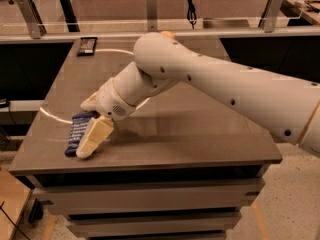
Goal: Pick rxbar blueberry
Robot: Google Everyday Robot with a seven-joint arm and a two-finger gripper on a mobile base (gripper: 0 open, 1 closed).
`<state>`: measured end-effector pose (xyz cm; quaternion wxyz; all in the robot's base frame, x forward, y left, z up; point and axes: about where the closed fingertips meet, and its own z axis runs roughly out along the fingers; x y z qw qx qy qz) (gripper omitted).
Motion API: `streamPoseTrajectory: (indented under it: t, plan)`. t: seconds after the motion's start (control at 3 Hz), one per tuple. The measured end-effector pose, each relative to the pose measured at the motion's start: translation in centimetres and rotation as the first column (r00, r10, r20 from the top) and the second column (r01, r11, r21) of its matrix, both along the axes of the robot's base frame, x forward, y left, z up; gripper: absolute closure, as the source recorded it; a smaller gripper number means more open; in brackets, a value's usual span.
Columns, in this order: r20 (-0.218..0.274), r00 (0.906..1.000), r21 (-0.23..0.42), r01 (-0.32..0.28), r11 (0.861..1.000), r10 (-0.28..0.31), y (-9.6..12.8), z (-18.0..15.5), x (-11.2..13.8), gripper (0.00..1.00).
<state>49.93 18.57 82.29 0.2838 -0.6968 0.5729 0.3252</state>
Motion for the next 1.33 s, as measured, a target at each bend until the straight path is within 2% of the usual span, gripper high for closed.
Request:
streamPoseTrajectory:
  t: [0.67,1.0,1.33]
  plan:
    - [-0.014,0.9999,0.014,-0.001,1.000,0.001,0.5,0.1,-0.3,0.65]
    - [0.006,0.9999,0.042,0.010,0.999,-0.010,0.2,1.3,-0.1,0.88]
    - [0.072,0.9974,0.080,0.003,0.997,-0.009,-0.7,4.7,0.9,1.00]
